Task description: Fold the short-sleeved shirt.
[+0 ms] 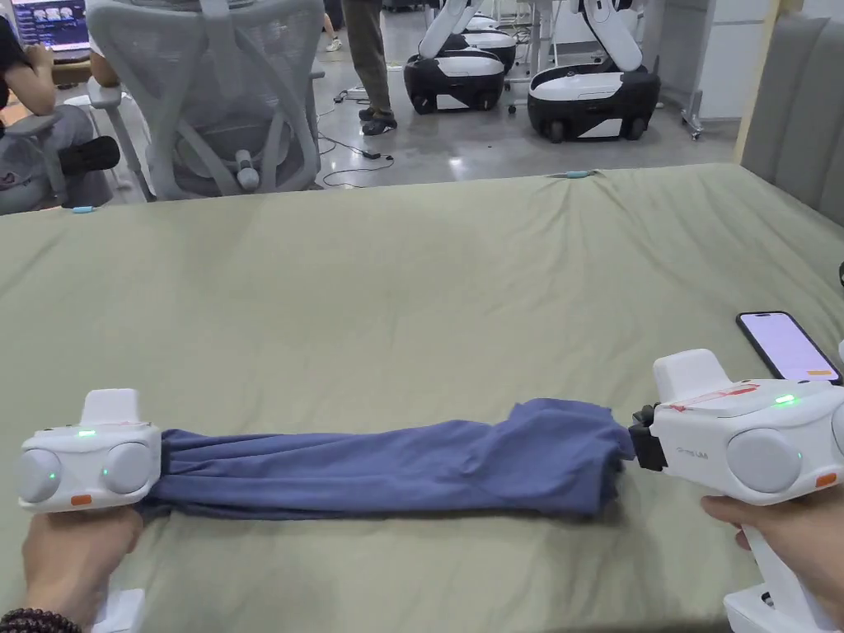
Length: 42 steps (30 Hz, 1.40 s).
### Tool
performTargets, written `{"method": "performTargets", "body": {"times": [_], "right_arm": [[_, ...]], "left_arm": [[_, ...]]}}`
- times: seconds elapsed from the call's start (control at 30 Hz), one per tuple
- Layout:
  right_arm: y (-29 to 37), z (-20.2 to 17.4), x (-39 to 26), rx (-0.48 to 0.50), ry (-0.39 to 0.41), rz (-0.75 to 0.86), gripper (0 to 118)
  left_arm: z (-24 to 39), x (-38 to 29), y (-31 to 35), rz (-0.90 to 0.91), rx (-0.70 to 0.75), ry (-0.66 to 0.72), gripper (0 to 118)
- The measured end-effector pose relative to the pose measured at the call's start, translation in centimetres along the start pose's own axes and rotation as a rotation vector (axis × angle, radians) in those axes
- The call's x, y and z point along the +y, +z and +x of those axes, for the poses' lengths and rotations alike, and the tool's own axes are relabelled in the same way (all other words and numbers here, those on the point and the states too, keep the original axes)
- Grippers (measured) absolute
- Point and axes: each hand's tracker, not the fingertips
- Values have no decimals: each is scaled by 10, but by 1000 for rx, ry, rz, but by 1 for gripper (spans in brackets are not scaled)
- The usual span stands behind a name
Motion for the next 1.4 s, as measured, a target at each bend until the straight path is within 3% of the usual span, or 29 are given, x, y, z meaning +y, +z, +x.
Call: {"method": "performTargets", "body": {"times": [0.13,0.27,0.4,0.53,0.7,0.8,0.87,0.9,0.93,0.97,1.03,1.07,1.1,1.23,1.27,1.3,1.33,1.37,1.4], "right_arm": [[-3,-5,1,13,-5,5,0],[-3,-10,0,25,-4,4,0],[-3,-13,0,32,33,-1,0],[-1,-11,-2,29,36,-1,0],[11,-2,-10,19,6,4,0],[19,5,-14,11,-4,3,0],[21,8,-16,2,-2,2,0],[21,9,-17,-2,-1,4,0],[21,9,-16,-5,-4,8,0],[21,9,-16,-6,-8,12,0],[20,8,-15,2,-13,12,0],[19,6,-15,7,-13,15,0],[19,4,-15,13,-13,19,0],[17,-3,-14,39,-17,27,0],[16,-5,-14,44,-16,27,0],[16,-7,-14,45,-14,28,0],[15,-9,-14,45,-11,30,0],[14,-10,-14,47,-6,28,0],[14,-11,-13,52,-4,25,0]], "left_arm": [[-9,5,8,-29,-166,81,9],[-11,20,47,9,-378,256,10],[27,33,93,79,-599,236,10],[85,40,95,-3,-879,287,10],[150,29,45,-147,-798,150,10],[157,17,27,-197,-832,215,12],[152,20,32,-169,-819,214,26],[148,24,36,-166,-818,215,47],[143,24,53,-145,-832,223,47],[135,27,61,-108,-854,235,56],[118,33,74,-29,-846,261,111],[107,36,75,23,-844,290,118],[98,40,77,42,-841,296,114],[68,39,87,30,-839,322,118],[64,37,85,15,-843,316,109],[61,35,83,14,-852,307,75],[61,30,84,18,-853,308,31],[65,27,81,8,-844,308,1],[68,23,77,-8,-837,318,0]]}}
